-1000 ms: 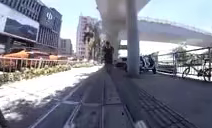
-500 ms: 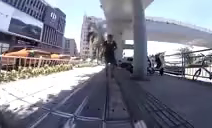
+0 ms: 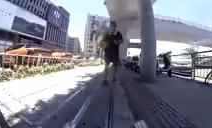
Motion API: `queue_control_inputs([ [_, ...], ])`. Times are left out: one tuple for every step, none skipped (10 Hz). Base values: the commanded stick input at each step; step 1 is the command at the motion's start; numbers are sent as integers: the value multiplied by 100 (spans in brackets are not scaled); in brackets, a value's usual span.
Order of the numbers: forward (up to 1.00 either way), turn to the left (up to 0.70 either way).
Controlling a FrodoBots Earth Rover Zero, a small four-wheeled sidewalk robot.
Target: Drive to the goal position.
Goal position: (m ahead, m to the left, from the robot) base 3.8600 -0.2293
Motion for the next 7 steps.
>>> queue_control_inputs([
  [0,0],
  [-10,0],
  [-45,0],
  [-45,0],
  [-45,0],
  [-45,0],
  [-45,0],
])
